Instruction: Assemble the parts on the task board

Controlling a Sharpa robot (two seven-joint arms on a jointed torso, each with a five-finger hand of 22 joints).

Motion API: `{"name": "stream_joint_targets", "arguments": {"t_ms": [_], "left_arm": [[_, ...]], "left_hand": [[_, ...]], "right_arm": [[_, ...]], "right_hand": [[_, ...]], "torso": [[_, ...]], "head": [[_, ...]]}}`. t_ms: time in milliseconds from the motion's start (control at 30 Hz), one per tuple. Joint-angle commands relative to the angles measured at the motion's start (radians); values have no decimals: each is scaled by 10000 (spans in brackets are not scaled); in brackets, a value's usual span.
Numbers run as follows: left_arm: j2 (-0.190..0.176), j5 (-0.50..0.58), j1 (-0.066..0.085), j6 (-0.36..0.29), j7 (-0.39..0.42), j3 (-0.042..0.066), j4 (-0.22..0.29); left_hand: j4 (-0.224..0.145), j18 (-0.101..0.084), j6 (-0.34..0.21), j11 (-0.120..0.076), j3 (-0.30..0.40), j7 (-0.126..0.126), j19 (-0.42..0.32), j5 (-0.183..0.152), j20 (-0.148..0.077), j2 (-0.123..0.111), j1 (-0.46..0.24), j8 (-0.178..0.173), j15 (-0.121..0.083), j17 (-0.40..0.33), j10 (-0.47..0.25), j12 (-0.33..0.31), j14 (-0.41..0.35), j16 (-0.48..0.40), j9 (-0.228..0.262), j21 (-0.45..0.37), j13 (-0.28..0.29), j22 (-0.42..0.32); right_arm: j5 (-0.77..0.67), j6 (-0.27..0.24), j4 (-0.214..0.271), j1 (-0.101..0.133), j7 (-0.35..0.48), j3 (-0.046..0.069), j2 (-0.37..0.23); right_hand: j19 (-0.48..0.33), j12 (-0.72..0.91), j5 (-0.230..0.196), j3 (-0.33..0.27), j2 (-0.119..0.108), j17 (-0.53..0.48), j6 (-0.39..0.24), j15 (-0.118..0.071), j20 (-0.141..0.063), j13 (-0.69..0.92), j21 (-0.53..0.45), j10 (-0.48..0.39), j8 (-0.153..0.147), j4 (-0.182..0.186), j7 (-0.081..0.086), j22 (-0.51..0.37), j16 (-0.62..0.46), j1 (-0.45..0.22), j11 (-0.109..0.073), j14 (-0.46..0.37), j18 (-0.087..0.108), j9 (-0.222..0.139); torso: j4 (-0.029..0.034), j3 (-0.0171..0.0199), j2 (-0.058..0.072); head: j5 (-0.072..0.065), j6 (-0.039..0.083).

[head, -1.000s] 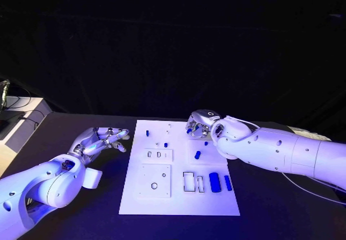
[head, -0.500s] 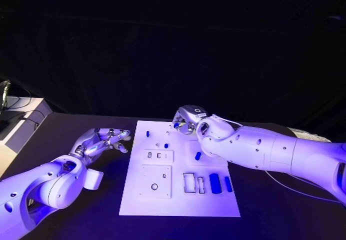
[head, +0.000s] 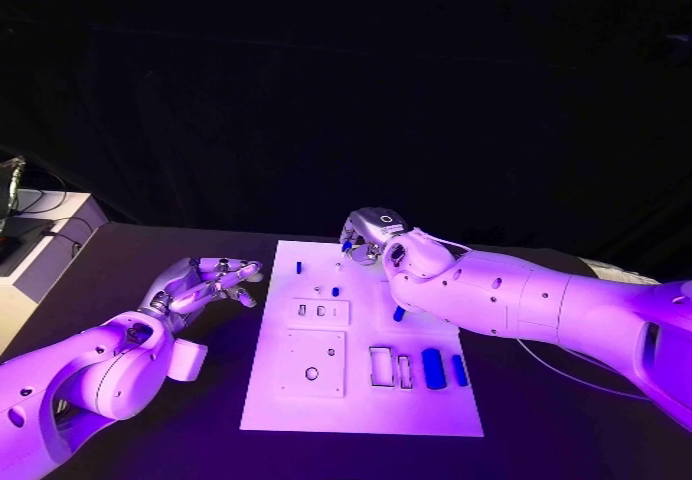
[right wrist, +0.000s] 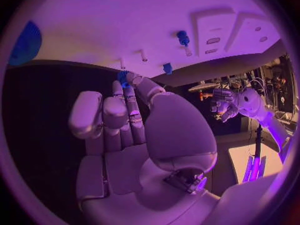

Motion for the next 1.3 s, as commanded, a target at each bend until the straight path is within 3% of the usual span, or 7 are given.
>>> {"name": "stream_joint_targets", "arguments": {"t_ms": [33, 267, 567, 1300], "left_arm": [[14, -49, 9, 135, 74, 9, 38], [18, -52, 10, 143, 73, 9, 41], [30, -54, 10, 154, 74, 10, 39], [-11, -58, 16, 157, 62, 12, 85]], "left_hand": [[-54, 129, -81, 29, -26, -14, -71, 6, 1, 59, 14, -32, 5, -9, -70, -32, -69, 35, -8, 67, 12, -10], [-54, 129, -81, 29, -26, -14, -71, 6, 1, 59, 14, -32, 5, -9, -70, -32, -69, 35, -8, 67, 12, -10], [-54, 129, -81, 29, -26, -14, -71, 6, 1, 59, 14, -32, 5, -9, -70, -32, -69, 35, -8, 67, 12, -10], [-76, 132, -95, 36, -44, -7, -91, 6, 5, 62, 2, -32, 9, -26, -83, -31, -78, 57, -8, 113, 12, -50]], "right_arm": [[-292, 67, -45, -7, -102, 2, 40], [-489, 184, -168, -11, -132, 1, 100], [-598, 185, -381, -53, -108, -1, 235], [-608, 338, -645, -126, -70, -15, 416]], "right_hand": [[413, 19, 64, 19, 345, 8, 48, -41, -52, 17, 33, 497, 19, -63, 13, 1342, -39, 203, -466, 6, 83, -12], [404, 19, 83, 12, 345, 38, 41, -41, -52, 16, 19, 488, 16, -70, 14, 1336, -42, 206, -464, 9, 87, -16], [405, 20, 81, 6, 336, 36, 47, -40, -52, 17, 29, 490, 20, -73, 12, 1339, -46, 203, -465, 8, 85, -15], [384, 19, 136, -6, 327, 38, 0, -27, -41, 15, -15, 439, 14, -64, 27, 1325, -114, 174, -448, 1, 96, -36]], "torso": [[-4, -9, 15], [20, -3, 17], [71, -28, 35], [40, -35, 44]], "head": [[22, 16], [11, -2], [21, 4], [99, -61]]}}
